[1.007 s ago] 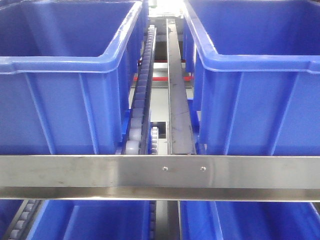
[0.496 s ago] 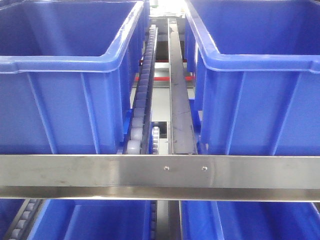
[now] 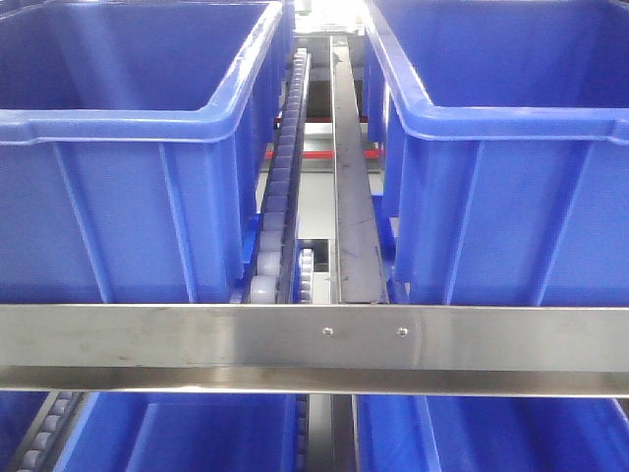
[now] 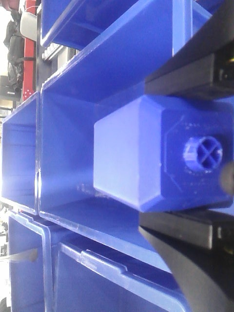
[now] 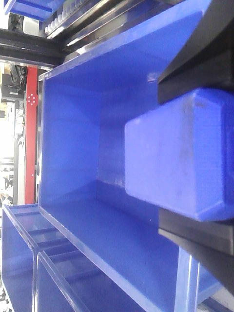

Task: Pick and sort blue part to right shelf

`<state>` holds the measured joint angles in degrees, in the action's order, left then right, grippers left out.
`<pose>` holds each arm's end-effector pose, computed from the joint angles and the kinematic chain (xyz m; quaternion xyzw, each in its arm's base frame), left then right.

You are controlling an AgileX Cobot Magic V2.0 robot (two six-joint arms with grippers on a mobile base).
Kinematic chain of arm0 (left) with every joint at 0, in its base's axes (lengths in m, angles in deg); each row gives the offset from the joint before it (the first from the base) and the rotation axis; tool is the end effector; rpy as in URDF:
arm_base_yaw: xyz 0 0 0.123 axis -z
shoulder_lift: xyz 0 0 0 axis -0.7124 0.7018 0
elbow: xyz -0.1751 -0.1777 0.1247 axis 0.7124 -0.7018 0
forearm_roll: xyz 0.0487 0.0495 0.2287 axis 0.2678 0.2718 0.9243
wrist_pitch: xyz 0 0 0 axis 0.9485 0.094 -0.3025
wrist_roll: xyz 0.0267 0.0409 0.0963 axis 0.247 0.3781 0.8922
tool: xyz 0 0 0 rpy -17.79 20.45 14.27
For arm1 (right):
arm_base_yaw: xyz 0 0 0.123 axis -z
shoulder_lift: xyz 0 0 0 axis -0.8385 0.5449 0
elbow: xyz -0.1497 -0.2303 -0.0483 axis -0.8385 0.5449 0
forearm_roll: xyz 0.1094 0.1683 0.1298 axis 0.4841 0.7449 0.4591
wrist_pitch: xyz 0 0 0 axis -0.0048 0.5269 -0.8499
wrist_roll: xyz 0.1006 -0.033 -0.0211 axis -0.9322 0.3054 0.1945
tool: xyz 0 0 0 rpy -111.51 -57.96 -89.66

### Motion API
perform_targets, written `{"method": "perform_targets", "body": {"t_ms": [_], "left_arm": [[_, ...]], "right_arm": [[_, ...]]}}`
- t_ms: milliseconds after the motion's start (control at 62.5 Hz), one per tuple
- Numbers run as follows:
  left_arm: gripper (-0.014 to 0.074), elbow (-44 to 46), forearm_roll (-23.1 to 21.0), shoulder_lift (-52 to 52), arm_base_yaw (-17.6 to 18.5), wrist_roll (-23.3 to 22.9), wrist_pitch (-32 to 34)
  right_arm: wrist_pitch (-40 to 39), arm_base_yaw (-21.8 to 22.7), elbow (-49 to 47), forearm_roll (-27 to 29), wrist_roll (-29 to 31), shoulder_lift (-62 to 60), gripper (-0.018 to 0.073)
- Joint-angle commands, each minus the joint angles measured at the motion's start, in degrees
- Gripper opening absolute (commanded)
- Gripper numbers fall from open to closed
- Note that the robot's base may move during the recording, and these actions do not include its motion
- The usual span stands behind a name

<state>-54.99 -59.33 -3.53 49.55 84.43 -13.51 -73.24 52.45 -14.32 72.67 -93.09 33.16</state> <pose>0.0726 -0.0097 0.3132 0.0184 0.7296 -0.0600 0.6810 0.0832 0.0065 0.2897 -0.0094 0.7104 0.0455 0.7023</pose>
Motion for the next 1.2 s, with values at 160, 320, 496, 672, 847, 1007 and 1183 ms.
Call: {"method": "perform_targets", "body": {"t_ms": [160,320,496,672,847,1007,1183], "left_arm": [[0.0386,2.9,-2.55,1.7,0.21,-0.08,5.69],[0.0386,5.77,-2.55,8.95,2.7,4.04,5.84],[0.0386,11.38,-2.7,20.56,7.48,5.56,12.15],[0.0386,15.19,-2.7,33.27,8.71,5.56,21.29],[0.0386,19.69,-2.7,44.5,8.71,5.56,22.76],[0.0386,23.04,-2.7,51.48,8.71,5.56,23.08],[0.0389,24.14,-2.7,53.92,8.71,5.56,23.58]], "right_arm": [[-4.53,0.15,-4.11,-0.62,0.63,2.56,0.0407],[-4.65,0.15,-8.09,-0.62,0.63,8.63,0.0407],[-5.23,0.15,-13.18,-0.62,0.63,18.32,0.0407],[-9.89,0.15,-18.24,-0.62,0.63,29.97,0.0407],[-12.18,0.15,-23.32,-0.62,0.63,41.46,0.0407],[-17.02,0.15,-24.91,-0.62,0.63,47.22,0.0407],[-18.2,0.15,-24.91,-0.62,0.63,49.88,0.0407]]}}
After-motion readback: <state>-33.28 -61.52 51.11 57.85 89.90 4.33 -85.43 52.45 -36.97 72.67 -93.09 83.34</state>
